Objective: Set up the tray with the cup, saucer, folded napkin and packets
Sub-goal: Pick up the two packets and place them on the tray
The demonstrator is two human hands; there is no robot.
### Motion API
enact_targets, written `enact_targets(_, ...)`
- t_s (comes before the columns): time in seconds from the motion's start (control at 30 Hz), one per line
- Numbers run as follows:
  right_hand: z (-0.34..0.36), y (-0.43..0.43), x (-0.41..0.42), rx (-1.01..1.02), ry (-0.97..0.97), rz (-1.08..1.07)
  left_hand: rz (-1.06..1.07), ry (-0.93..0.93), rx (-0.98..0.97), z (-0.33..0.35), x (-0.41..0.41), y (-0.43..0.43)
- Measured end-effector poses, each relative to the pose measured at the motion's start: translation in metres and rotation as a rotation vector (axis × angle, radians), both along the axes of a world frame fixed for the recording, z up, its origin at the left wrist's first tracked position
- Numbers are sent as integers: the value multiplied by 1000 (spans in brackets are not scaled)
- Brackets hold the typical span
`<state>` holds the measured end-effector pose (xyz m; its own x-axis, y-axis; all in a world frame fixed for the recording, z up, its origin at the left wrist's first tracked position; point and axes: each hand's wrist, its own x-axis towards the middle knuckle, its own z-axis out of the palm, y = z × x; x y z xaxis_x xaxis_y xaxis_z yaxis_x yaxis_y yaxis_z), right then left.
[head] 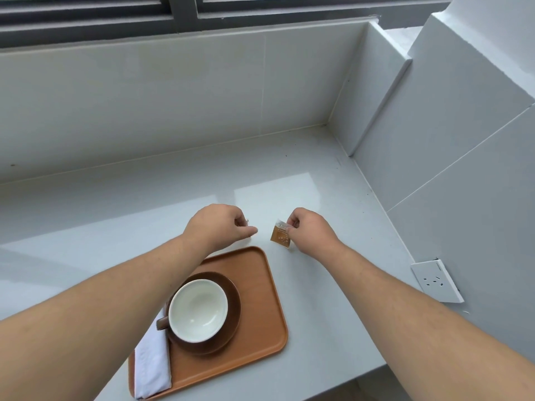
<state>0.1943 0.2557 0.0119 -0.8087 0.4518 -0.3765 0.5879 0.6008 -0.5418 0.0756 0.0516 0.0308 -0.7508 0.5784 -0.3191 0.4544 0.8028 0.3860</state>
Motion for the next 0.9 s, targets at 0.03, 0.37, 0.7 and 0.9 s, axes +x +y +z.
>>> enact_targets(0.03,1,-3,-1,-8,8,1,7,10,7,0,0,-3)
enact_targets(0.37,13,-27,-13,-85,54,34,67,-70,77,2,-7,-29)
enact_targets(0.7,23,-39,-23,-158,-30,120,134,-315,92,-1,-7,-37)
enact_targets(0.9,17,-44,-23,-134,-104,186,98,-352,17,-6,1,-39)
